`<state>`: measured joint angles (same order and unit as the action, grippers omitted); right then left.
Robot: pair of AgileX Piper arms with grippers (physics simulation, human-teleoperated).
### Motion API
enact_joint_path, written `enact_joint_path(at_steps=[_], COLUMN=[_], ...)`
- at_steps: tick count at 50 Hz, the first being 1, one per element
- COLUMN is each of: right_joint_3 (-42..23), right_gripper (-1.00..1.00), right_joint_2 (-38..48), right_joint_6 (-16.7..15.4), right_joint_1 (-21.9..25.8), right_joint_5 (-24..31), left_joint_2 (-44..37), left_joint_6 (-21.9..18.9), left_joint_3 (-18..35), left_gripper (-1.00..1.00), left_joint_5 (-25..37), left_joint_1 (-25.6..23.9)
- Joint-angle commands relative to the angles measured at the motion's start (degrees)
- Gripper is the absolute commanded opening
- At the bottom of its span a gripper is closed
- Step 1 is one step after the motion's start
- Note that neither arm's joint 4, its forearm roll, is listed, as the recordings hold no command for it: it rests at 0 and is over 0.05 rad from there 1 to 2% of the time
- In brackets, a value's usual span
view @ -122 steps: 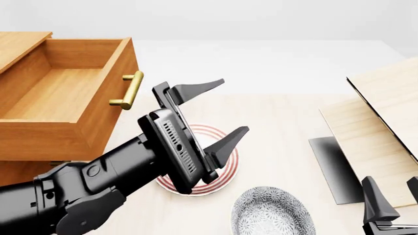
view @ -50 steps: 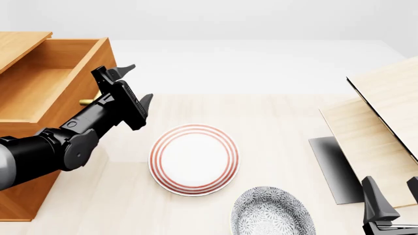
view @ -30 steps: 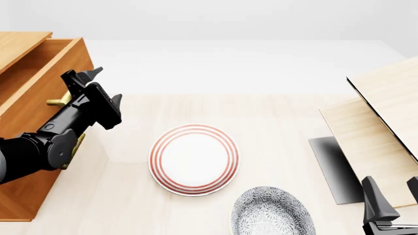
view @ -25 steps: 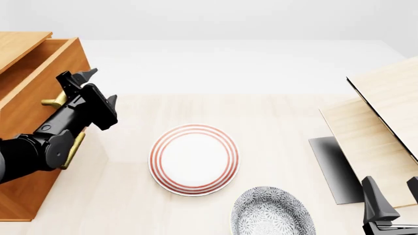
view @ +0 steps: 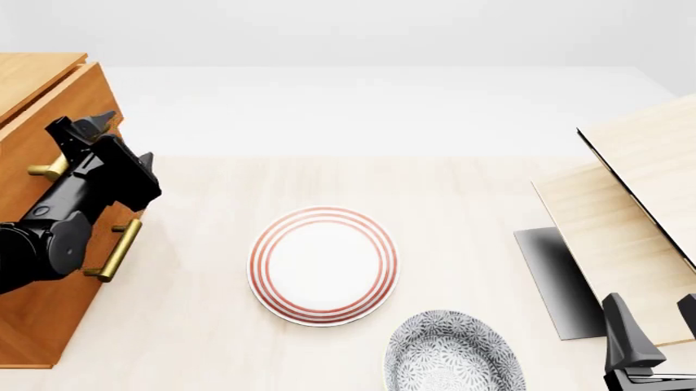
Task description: Close the top drawer of the cabinet.
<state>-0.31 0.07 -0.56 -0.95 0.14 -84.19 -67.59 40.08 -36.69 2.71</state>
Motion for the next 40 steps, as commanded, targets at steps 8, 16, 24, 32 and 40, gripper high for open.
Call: enact_joint_path(at_steps=[8, 16, 24, 32, 40], right_joint_3=[0.00, 0.00, 0.00, 0.00, 0.00], right_gripper=[1.00, 1.00, 1.00, 1.00, 1.00], right_joint_2=[0.00, 0.00, 0.00, 0.00, 0.00], right_joint_6=[-0.01, -0.01, -0.01, 0.01, 0.00], right_joint_1=[0.00, 0.00, -0.01, 0.01, 0.01], right_joint_5=[0.00, 0.00, 0.00, -0.01, 0.00], left_joint_2=[2.20, 1.50, -0.31, 4.24, 38.23], left_joint_6=[0.91, 2.66, 2.26, 10.12, 28.81], left_joint_3=[0.73, -0.05, -1.69, -4.61, -22.31], left_gripper=[1.00, 1.00, 1.00, 1.00, 1.00], left_joint_5=[1.13, -0.69, -3.44, -4.90, -6.48], left_joint_1=[7.21, 10.79, 13.35, 11.34, -0.10])
